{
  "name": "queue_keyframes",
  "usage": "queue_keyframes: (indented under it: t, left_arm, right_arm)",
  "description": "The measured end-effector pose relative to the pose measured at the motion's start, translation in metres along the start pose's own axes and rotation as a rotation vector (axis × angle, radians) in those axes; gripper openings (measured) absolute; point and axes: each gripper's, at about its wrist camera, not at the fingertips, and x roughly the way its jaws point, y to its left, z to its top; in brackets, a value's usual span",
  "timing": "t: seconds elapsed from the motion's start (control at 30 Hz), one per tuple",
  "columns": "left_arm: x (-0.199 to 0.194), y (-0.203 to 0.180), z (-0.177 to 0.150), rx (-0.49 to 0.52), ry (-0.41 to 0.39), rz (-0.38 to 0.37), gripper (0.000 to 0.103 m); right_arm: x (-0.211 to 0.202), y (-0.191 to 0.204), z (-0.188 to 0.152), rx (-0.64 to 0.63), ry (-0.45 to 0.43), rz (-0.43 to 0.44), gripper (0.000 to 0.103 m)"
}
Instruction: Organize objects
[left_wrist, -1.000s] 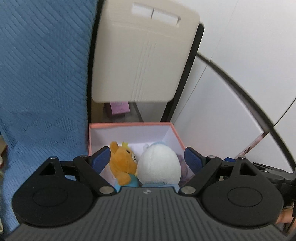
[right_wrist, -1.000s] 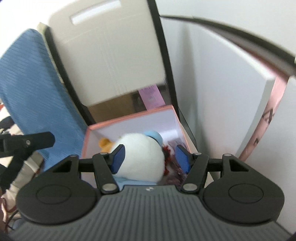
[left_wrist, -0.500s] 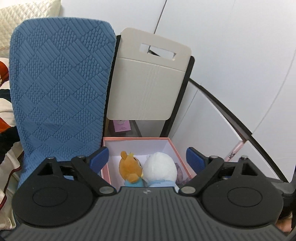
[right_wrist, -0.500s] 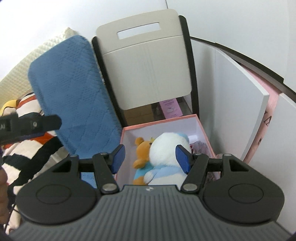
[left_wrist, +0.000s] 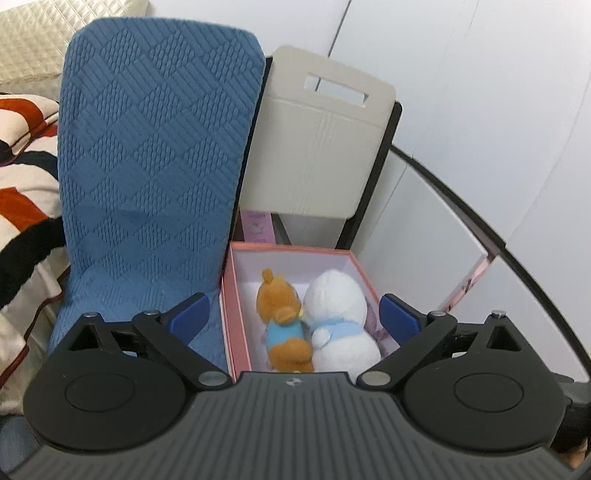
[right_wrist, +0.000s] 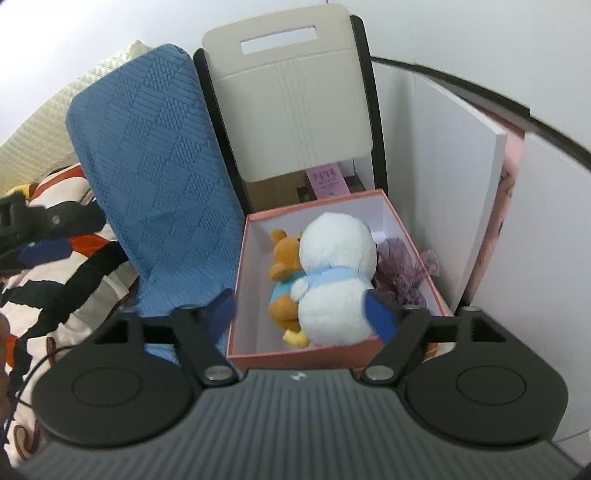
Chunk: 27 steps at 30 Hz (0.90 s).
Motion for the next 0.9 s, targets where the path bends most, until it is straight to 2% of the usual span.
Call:
queue_keyframes:
  t: [0.03,0.4,0.9]
  left_arm:
    - [0.001,0.0,-0.004,0.002,0.005,-0.005,0.1]
    - [0.009,-0.002,-0.029,0.002,0.059,-0.019,0.101]
    - [0.004,-0.001,-0.028,0.0,0.052,-0.023,0.101]
  right_arm:
    - [0.001,-0.001,-0.003,0.005,0.008,0.007,0.093]
    - [0.005,-0.001,-0.021,0.026,0.044,-0.002,0.094]
    - [0.005,0.001,-0.025,0.01,0.067,-0.018,0.094]
